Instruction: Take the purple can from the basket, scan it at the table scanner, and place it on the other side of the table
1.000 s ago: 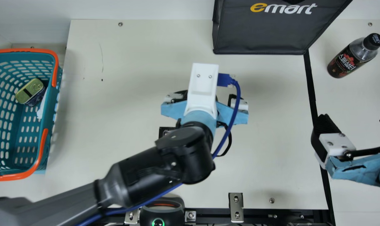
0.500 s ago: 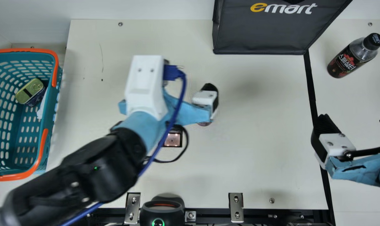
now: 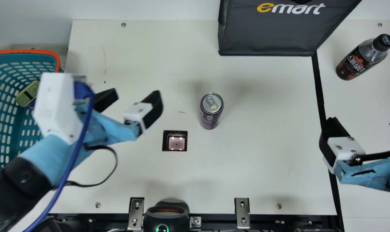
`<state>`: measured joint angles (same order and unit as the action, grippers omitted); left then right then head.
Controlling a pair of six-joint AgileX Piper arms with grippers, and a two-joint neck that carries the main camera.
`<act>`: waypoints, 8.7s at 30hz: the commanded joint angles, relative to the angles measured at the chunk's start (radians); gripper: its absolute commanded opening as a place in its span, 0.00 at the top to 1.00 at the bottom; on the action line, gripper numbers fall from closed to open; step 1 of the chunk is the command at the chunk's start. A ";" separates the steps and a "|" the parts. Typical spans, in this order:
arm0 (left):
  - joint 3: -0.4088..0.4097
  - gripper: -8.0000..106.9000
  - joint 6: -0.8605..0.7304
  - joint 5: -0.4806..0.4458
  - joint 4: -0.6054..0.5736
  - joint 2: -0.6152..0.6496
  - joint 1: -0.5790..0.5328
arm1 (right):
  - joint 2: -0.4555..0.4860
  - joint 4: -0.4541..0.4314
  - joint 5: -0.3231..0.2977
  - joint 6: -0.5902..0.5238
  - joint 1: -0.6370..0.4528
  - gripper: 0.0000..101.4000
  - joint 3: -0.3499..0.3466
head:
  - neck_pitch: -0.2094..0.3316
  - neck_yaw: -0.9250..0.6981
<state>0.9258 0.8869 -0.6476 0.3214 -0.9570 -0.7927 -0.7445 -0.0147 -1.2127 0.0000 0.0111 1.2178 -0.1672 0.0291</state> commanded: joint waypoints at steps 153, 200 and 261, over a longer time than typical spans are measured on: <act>0.016 0.15 -0.703 -0.383 -0.129 0.398 0.496 | -0.661 -0.273 0.506 0.533 0.762 0.06 -0.162 | 0.029 -0.002; 0.016 0.15 -0.703 -0.383 -0.129 0.398 0.496 | -0.547 -0.089 0.382 0.352 0.313 1.00 -0.090 | 0.029 0.347; 0.016 0.15 -0.703 -0.383 -0.129 0.398 0.496 | -0.945 0.243 0.458 -0.352 -0.756 1.00 0.213 | 0.029 0.347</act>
<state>0.9420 0.1841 -1.0301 0.1929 -0.5585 -0.2964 -1.6840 0.2335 -0.7591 -0.3540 -0.7451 1.4254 -0.1672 0.3743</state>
